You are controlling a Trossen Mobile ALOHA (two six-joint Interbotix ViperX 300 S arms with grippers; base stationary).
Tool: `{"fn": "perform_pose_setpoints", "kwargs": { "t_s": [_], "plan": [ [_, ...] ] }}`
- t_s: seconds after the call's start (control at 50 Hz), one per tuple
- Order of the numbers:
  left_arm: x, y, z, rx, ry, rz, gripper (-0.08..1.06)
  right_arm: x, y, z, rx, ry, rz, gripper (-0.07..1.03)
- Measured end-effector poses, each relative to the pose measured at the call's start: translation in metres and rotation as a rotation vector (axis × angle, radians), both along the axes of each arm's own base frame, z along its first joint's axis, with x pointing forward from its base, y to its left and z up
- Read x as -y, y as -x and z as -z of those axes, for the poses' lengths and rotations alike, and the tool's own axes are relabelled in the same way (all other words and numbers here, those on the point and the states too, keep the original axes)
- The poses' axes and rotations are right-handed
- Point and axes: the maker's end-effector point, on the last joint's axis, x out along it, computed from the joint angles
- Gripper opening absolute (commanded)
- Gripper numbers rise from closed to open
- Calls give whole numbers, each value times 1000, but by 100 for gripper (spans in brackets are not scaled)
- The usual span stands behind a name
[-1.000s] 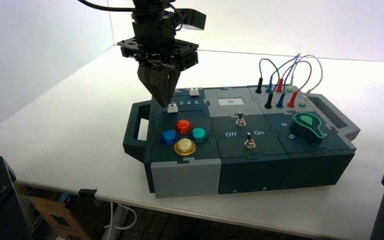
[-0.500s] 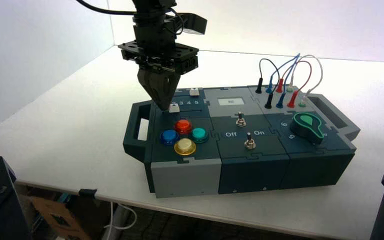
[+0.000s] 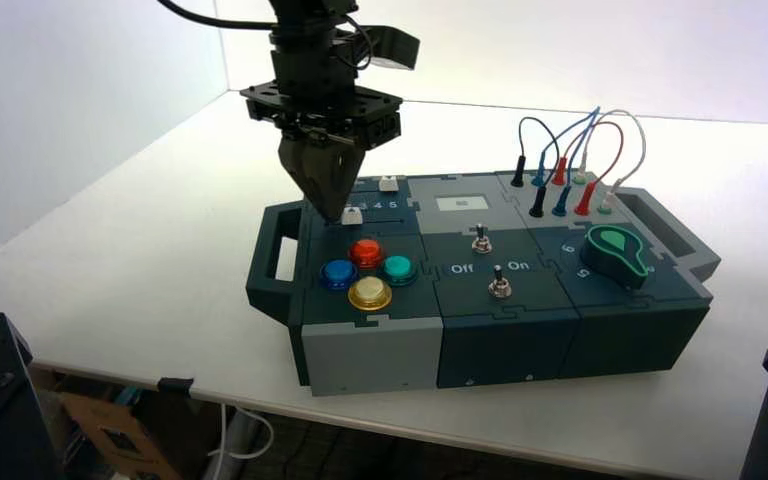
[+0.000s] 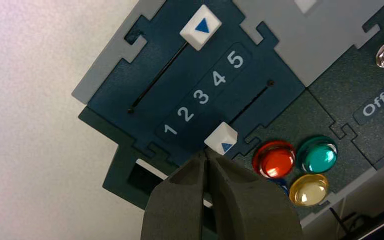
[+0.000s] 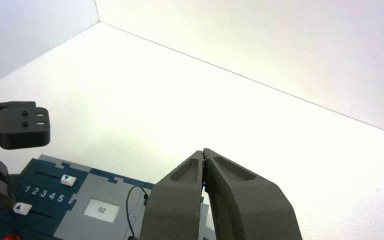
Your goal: Move the bottom slider to position 3.
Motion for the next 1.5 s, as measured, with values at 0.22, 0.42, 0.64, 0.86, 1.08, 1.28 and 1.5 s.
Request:
{"fn": "perform_pose_setpoints", "kwargs": {
  "t_s": [0.22, 0.42, 0.64, 0.86, 1.08, 1.28, 1.5],
  "plan": [
    [1, 0, -1, 1, 3, 0, -3, 0, 0, -1, 1, 0, 0, -2],
    [1, 1, 1, -2, 0, 2, -3, 0, 0, -1, 1, -2, 1, -2],
    [3, -2, 2, -1, -1, 3, -3, 0, 0, 0, 0, -1, 1, -2],
    [4, -2, 2, -2, 0, 2, -3, 0, 0, 0, 0, 0, 0, -2],
    [6, -4, 1, -6, -2, 9, -3, 0, 0, 0, 0, 0, 0, -2],
    [7, -5, 1, -8, -4, 12, -3, 0, 0, 0, 0, 0, 0, -2],
    [10, -5, 3, -11, -7, 19, -3, 0, 0, 0, 0, 1, 0, -2]
  ]
}}
